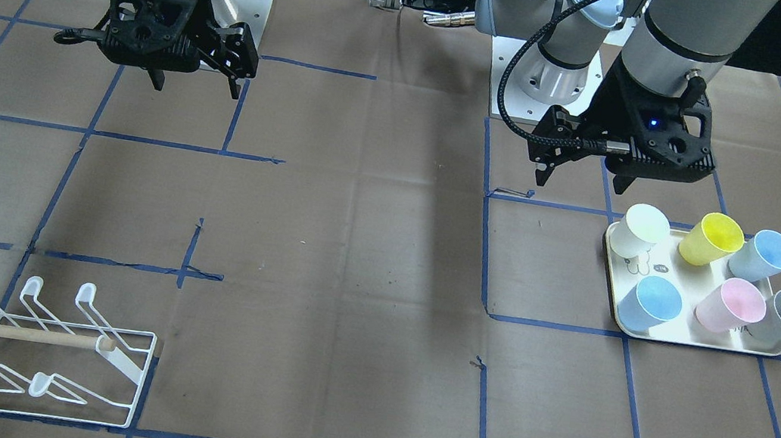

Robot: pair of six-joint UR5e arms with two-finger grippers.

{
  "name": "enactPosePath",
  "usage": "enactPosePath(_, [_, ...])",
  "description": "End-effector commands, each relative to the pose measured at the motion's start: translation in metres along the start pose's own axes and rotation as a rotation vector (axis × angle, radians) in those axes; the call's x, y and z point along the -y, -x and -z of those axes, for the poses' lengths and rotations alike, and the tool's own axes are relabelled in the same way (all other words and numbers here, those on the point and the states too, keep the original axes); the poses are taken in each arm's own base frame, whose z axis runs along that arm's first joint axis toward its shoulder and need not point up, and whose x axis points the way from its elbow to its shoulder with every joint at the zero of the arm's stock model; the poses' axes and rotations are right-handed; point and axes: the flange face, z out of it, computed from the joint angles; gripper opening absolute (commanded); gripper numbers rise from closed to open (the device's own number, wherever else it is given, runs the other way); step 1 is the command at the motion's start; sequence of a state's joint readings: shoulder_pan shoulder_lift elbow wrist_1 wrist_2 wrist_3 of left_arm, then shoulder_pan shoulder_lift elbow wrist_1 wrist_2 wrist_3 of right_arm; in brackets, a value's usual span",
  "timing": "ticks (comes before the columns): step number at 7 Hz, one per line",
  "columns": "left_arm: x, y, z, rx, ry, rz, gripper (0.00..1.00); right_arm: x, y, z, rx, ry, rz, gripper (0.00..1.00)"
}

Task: Transfer IKEA cup to right arm and place on rack

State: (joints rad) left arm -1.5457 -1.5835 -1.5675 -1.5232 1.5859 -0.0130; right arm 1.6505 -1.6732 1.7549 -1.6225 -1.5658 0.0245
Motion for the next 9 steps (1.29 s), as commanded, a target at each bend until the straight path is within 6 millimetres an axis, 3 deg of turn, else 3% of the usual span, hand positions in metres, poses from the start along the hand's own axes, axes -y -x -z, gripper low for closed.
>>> enactPosePath(1, [0.011,0.049,-0.003,0.007,-0.012,-0.02,1.0,0.0,0.0,0.0,0.001,-0.001,0.0,1.0])
enactPosePath(3, [0.017,0.14,-0.015,-0.004,0.011,-0.017,1.0,0.0,0.0,-0.001,0.001,0.002,0.0,1.0])
enactPosePath(5, [0.0,0.209,-0.027,-0.033,0.024,0.0,0.99,0.0,0.0,-0.001,0.003,0.001,0.0,1.0])
enactPosePath(7, [-0.001,0.218,-0.036,-0.06,0.006,0.024,0.99,0.0,0.001,-0.001,0.006,0.001,-0.003,1.0])
enactPosePath(9, [0.013,0.213,-0.054,-0.06,0.013,0.006,0.99,0.0,0.001,-0.001,0.007,-0.001,-0.005,1.0])
